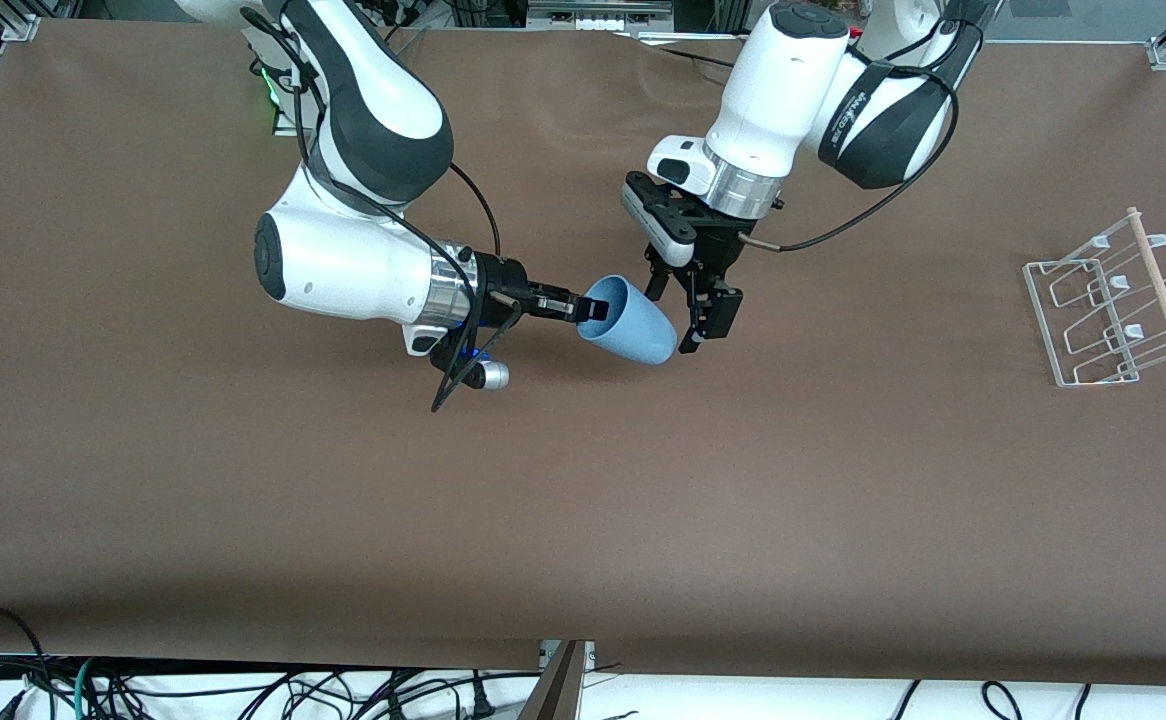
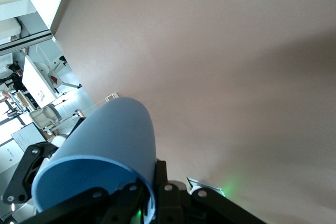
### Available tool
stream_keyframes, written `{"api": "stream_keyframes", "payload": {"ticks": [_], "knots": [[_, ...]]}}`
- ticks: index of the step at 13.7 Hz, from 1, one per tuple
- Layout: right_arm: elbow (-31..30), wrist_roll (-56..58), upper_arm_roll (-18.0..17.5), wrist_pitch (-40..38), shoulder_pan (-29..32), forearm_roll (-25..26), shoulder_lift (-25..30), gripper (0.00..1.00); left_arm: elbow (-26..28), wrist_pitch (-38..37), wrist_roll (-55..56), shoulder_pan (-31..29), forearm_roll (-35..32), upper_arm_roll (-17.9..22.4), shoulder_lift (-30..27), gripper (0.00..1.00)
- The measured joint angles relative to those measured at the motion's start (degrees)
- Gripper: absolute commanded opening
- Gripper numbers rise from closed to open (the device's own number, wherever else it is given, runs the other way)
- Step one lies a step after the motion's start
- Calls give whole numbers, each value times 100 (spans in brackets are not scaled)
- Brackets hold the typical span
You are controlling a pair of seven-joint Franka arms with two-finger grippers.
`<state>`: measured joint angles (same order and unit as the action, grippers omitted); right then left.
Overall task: Transfer cup to left arm and place on rack
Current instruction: 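Move the left gripper from the rack toward the cup's open rim, then grasp the cup rim with the left gripper while the right gripper releases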
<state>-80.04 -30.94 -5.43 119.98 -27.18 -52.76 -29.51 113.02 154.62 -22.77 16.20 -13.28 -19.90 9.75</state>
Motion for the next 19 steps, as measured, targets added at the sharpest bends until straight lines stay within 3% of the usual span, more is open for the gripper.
{"api": "stream_keyframes", "payload": {"ticks": [4, 5, 7, 8, 12, 13, 14, 19], "knots": [[23, 0, 21, -279, 2, 0, 24, 0, -214, 90, -1, 61, 0, 0, 241, 100], [35, -1, 21, -324, 2, 0, 34, 0, -314, 91, -3, 61, 0, 0, 317, 79], [58, -9, 50, -334, 13, 0, 46, 0, -430, 90, -8, 67, 0, -7, 411, 20], [73, -9, 60, -334, 19, 0, 47, 0, -443, 90, -13, 75, -6, -18, 429, 0], [101, -9, 77, -390, 33, -10, 50, 2, -461, 88, -26, 77, -30, -32, 436, 0], [108, -9, 77, -390, 34, -11, 49, 60, -467, 88, -27, 74, -31, -32, 435, 0], [115, -9, 78, -390, 34, -11, 50, 99, -472, 88, -28, 72, -31, -32, 433, 0], [152, -7, 98, -543, 105, -13, 122, 100, -543, 65, -29, 1, -31, 68, 435, 0]]}}
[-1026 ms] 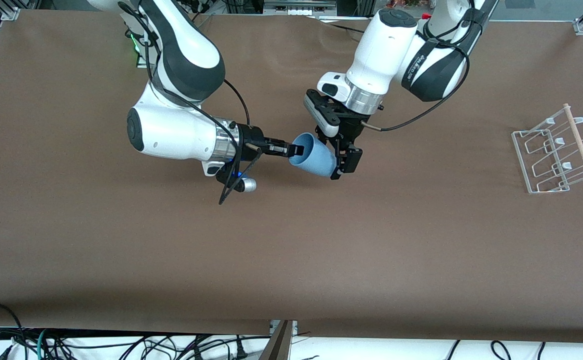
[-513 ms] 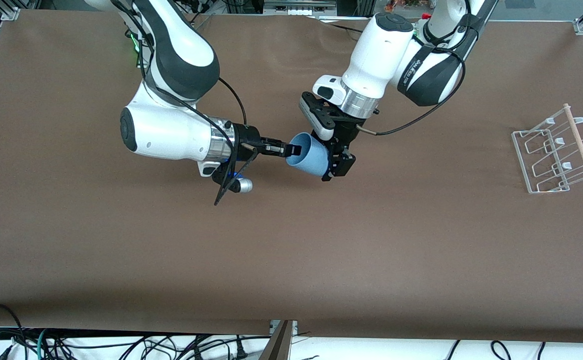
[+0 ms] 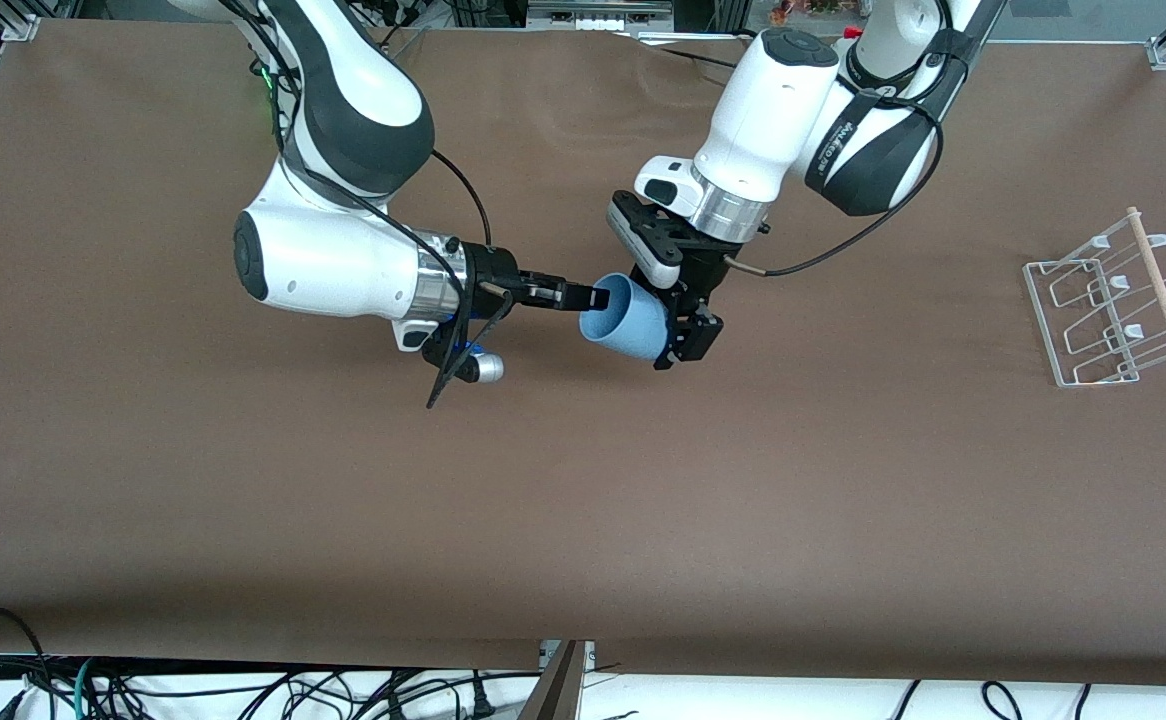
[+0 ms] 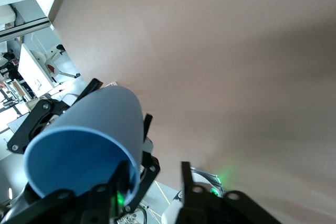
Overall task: Transfer cup to left arm and place on rack
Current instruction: 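Grasp the cup rim with the left gripper while the right gripper releases, then carry the cup to the rack with the left gripper while the right gripper retracts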
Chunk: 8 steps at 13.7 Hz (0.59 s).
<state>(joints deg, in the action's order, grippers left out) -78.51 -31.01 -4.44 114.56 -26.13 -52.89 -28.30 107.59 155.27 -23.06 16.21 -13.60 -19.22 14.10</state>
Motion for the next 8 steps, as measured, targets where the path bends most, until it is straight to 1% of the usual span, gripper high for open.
{"api": "stream_keyframes", "payload": {"ticks": [2, 4, 6, 8], "knots": [[116, 11, 62, -282, 192, 93, 90, 100, -69, -120, -32, -104, -7, 26, -4, 0], [420, 20, 138, -938, 601, 232, 149, 100, -171, -478, -140, -283, -8, 26, -66, 0], [610, 70, 157, -1415, 1089, 503, 200, 100, -246, -1176, -162, -528, -7, 24, -256, 0], [639, 186, 156, -1615, 1284, 1093, 203, 100, -283, -2149, -157, -863, 66, 26, -537, 0]]}}
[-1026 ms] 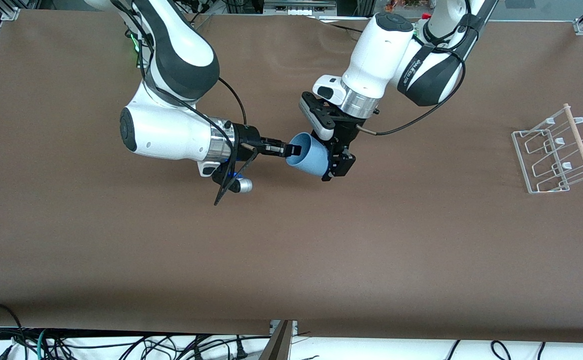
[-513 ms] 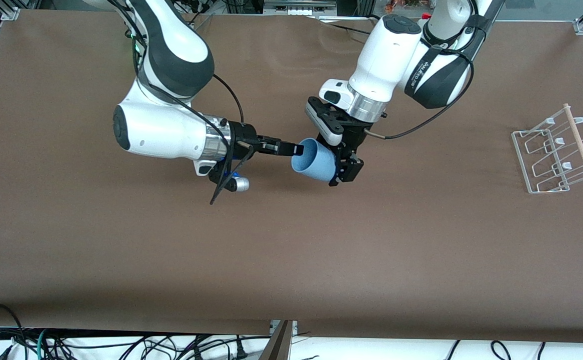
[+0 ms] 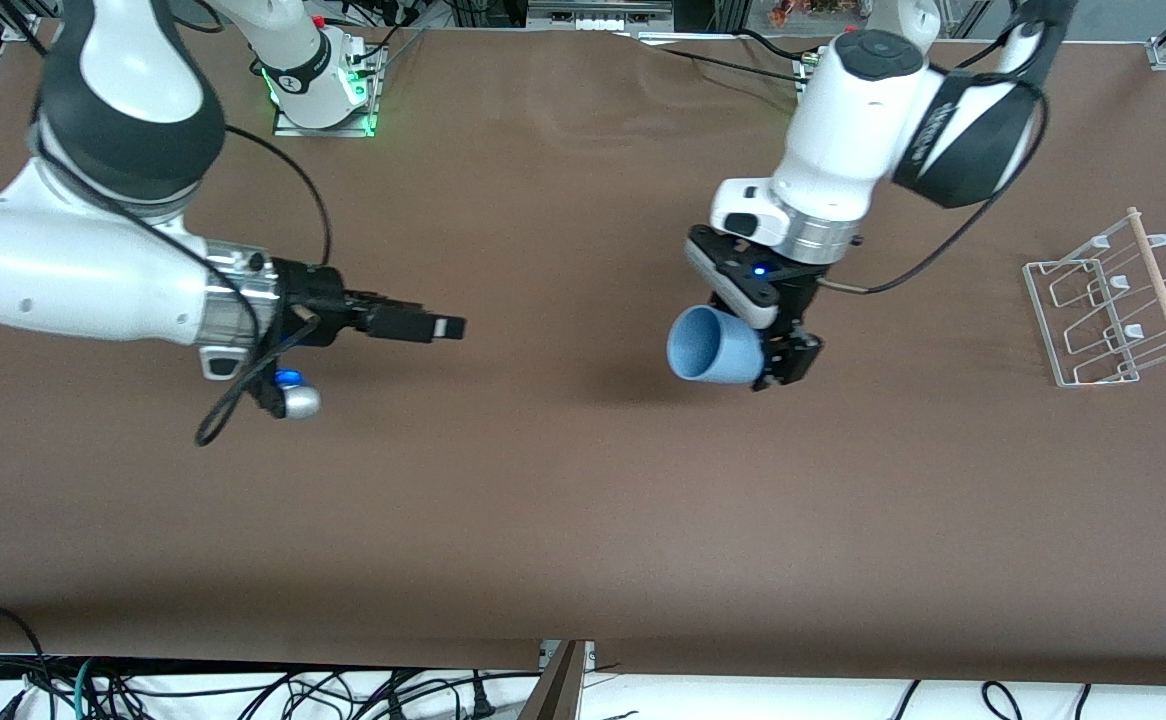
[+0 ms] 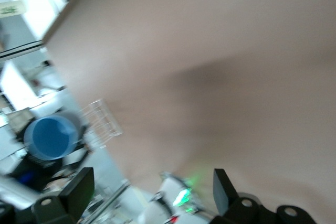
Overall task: Transfer cup to left arm and place on rack
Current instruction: 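Carry the cup to the rack with the left gripper while the right gripper retracts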
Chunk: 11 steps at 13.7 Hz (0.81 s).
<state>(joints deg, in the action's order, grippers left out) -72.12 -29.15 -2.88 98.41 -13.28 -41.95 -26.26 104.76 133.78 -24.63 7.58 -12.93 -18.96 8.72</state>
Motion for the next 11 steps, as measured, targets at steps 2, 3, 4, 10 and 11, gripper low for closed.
{"api": "stream_keyframes", "payload": {"ticks": [2, 3, 4, 10, 11], "knots": [[-1, 22, -18, -8, -35, 621, -15, 100, -5, -933, 0, -512, 51, 9, -238, 0], [0, 29, -29, -6, -52, 936, -18, 100, -5, -1377, -11, -804, 57, 18, -324, 0], [0, 86, -30, -2, -45, 1301, -19, 100, -6, -1852, -31, -1077, 60, 31, -383, 0], [-6, 2575, 20, -330, 694, 3383, -22, 100, -40, -4399, -147, -2779, -96, 121, -419, 0], [-9, 2751, 25, -337, 819, 3554, 41, 100, -39, -4726, -185, -2981, -341, 130, -369, 0]]}}
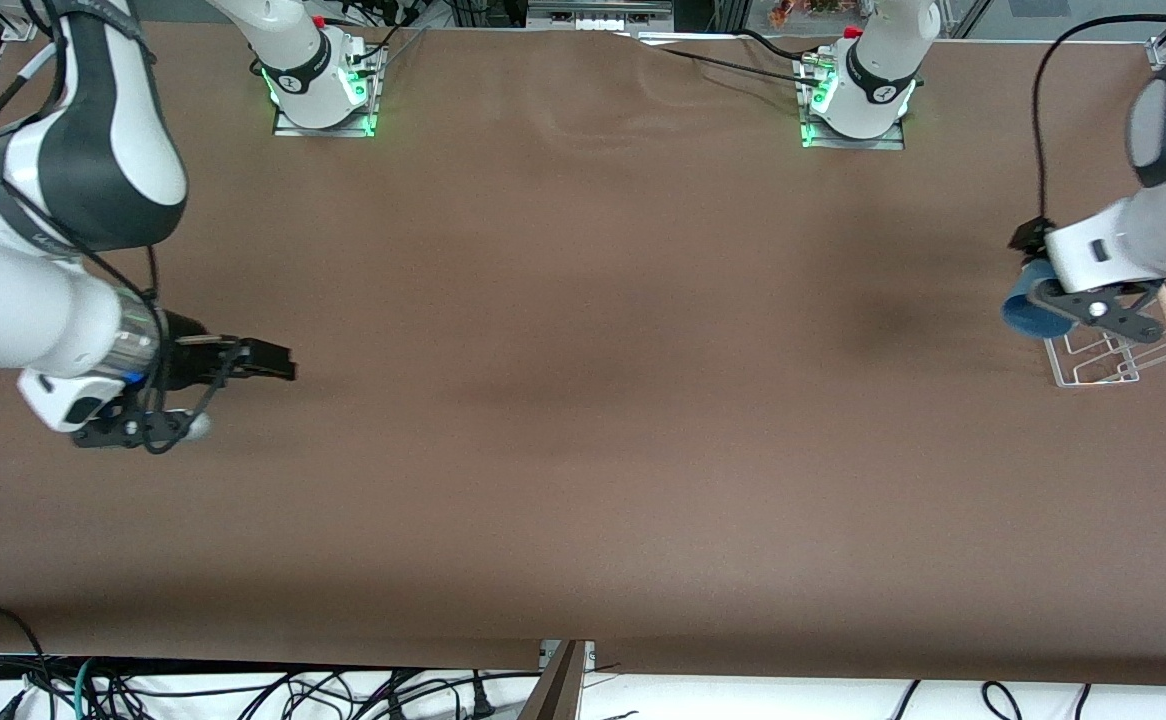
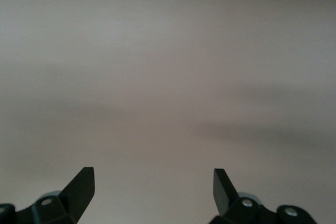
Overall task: Transfer cup to left arm and place on rack
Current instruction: 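Carry the cup to the rack with the left gripper while the right gripper retracts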
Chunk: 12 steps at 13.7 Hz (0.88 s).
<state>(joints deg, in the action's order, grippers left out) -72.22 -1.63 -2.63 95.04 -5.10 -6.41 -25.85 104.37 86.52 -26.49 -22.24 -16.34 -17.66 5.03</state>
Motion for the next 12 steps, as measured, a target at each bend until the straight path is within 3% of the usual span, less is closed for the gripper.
{"api": "stream_keyframes", "payload": {"ticks": [7, 9, 12], "knots": [[-816, 187, 18, -61, 386, 1038, 1293, 100, 23, -2021, 631, -180, -2183, -26, 1102, 0], [-1212, 187, 54, -72, 423, 1165, 1693, 100, 31, -2634, 703, -198, -2689, 43, 1618, 0], [-1559, 199, 80, -158, 433, 1173, 1961, 100, 41, -2983, 772, -299, -3027, 175, 2221, 0]]}}
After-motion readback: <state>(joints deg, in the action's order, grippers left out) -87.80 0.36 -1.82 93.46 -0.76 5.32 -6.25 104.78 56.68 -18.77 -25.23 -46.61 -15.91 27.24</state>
